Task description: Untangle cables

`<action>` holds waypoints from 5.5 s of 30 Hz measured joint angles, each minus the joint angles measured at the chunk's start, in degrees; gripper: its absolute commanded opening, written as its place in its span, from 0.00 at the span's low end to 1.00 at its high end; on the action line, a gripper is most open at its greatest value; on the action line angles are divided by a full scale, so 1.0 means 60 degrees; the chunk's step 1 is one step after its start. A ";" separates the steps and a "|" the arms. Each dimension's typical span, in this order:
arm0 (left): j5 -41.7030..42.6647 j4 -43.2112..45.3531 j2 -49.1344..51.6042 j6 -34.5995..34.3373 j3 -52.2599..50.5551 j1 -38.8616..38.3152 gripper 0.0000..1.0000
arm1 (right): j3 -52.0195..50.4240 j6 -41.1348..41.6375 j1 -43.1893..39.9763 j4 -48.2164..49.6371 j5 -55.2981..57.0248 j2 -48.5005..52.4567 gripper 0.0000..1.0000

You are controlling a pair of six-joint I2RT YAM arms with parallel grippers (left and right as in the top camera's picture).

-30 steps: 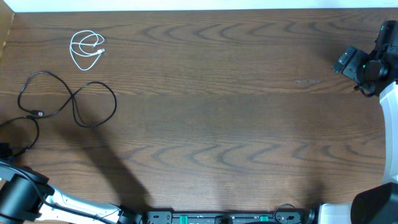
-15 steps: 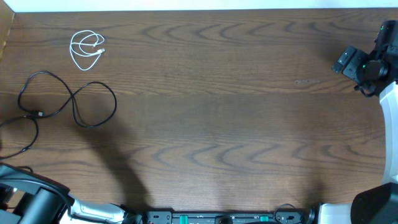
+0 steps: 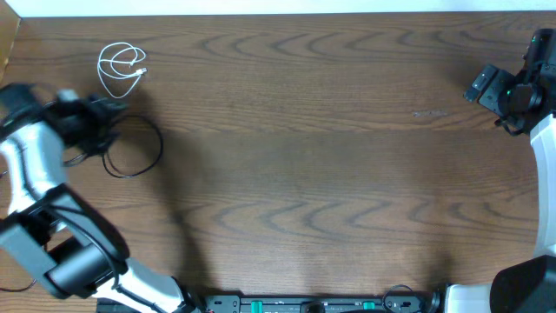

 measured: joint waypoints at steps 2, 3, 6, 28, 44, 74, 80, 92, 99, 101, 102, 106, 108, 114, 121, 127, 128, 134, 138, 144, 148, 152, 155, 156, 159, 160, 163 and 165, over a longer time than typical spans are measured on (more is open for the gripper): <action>-0.0328 -0.0080 0.0000 0.0117 0.0000 -0.0805 0.75 | 0.0000 0.0000 0.0000 0.0018 0.0000 0.0000 0.99; -0.0430 -0.0087 0.0000 0.0142 0.0000 -0.1173 0.75 | 0.0000 0.0000 0.0000 0.0109 0.0000 0.0000 0.99; -0.0699 -0.0080 -0.0025 0.0335 0.0000 -0.2186 0.75 | 0.0000 0.0007 0.0000 0.0546 0.0004 0.0004 0.99; -0.4182 -0.2295 -0.8335 0.1545 0.0025 -0.5220 0.94 | 0.0000 -0.0790 0.0004 -0.0040 -0.1985 0.0000 0.99; -0.4787 -0.2838 -0.8706 0.1603 0.0025 -0.5220 0.97 | -0.0346 -0.1902 0.0991 -0.1402 -0.2426 -0.3541 0.99; -0.4783 -0.2845 -0.8615 0.1603 0.0025 -0.5220 0.98 | -0.3151 -0.2769 0.1825 -0.1508 -0.2503 -0.7235 0.99; -0.4783 -0.2845 -0.8615 0.1603 0.0025 -0.5220 0.98 | -0.3242 -0.3432 0.2353 -0.1468 -0.2415 -0.7191 0.99; -0.4776 -0.2845 -0.8608 0.1603 0.0025 -0.5220 0.98 | -0.5169 -0.3690 0.2419 0.0506 -0.2055 -0.8287 0.99; -0.4758 -0.2852 -0.8579 0.1603 0.0025 -0.5220 0.98 | -0.7796 -0.3738 0.2102 0.2681 -0.2062 -1.0947 0.99; -0.4758 -0.2852 -0.8579 0.1603 0.0025 -0.5220 0.98 | -0.8466 -0.3745 0.2095 0.3381 -0.2062 -1.1482 0.99; -0.4758 -0.2849 -0.8579 0.1603 0.0025 -0.5220 0.98 | -0.8914 -0.3752 0.2091 0.3697 -0.2065 -1.1832 0.99; -0.4758 -0.2852 -0.8579 0.1603 0.0025 -0.5220 0.98 | -1.0204 -0.3752 0.2025 0.4717 -0.2065 -1.2885 0.99; -0.4758 -0.2845 -0.8579 0.1603 0.0025 -0.5220 0.98 | -1.0863 -0.3752 0.2007 0.5260 -0.2062 -1.3391 0.99; -0.4758 -0.2849 -0.8579 0.1603 0.0025 -0.5220 0.98 | -1.2251 -0.3752 0.2007 0.6688 -0.2065 -1.4233 0.99; -0.4758 -0.2849 -0.8579 0.1603 0.0025 -0.5220 0.98 | -1.3358 -0.3752 0.2007 0.8218 -0.2073 -1.4801 0.99; -0.4758 -0.2849 -0.8579 0.1603 0.0025 -0.5220 0.98 | -1.4025 -0.3752 0.2007 0.8714 -0.2073 -1.4823 0.99; -0.4758 -0.2849 -0.8579 0.1603 0.0025 -0.5220 0.98 | -1.4069 -0.3752 0.2007 0.8699 -0.2073 -1.4823 0.99; -0.4761 -0.2849 -0.8579 0.1603 0.0025 -0.5220 0.98 | -1.4098 -0.3752 0.2007 0.8338 -0.2073 -1.4819 0.99; -0.4758 -0.2845 -0.8579 0.1603 0.0025 -0.5220 0.98 | -1.4098 -0.3752 0.2007 0.8342 -0.2073 -1.4823 0.99; -0.4758 -0.2845 -0.8579 0.1603 0.0025 -0.5220 0.98 | -1.4098 -0.3752 0.2007 0.8338 -0.2065 -1.4823 0.99; -0.4761 -0.2845 -0.8579 0.1603 0.0025 -0.5220 0.98 | -1.4098 -0.3752 0.2007 0.8327 -0.2029 -1.4823 0.99; -0.4758 -0.2849 -0.8579 0.1603 0.0025 -0.5220 0.98 | -1.4098 -0.3752 0.2007 0.8320 -0.1982 -1.4823 0.99; -0.4761 -0.2849 -0.8579 0.1599 0.0025 -0.5220 0.98 | -1.4098 -0.3752 0.2007 0.8309 -0.1869 -1.4823 0.99; -0.4758 -0.2849 -0.8579 0.1599 0.0025 -0.5220 0.98 | -1.4098 -0.3752 0.2007 0.8306 -0.1821 -1.4823 0.99; -0.4758 -0.2849 -0.8579 0.1599 0.0025 -0.5220 0.98 | -1.4098 -0.3752 0.2007 0.8295 -0.1741 -1.4823 0.99; -0.4758 -0.2849 -0.8579 0.1599 0.0025 -0.5220 0.98 | -1.4098 -0.3752 0.2007 0.8291 -0.1719 -1.4823 0.99; -0.4758 -0.2849 -0.8579 0.1603 0.0025 -0.5220 0.98 | -1.4098 -0.3752 0.2007 0.8287 -0.1687 -1.4823 0.99; -0.4761 -0.2845 -0.8579 0.1603 0.0025 -0.5220 0.98 | -1.4098 -0.3752 0.2007 0.8287 -0.1672 -1.4823 0.99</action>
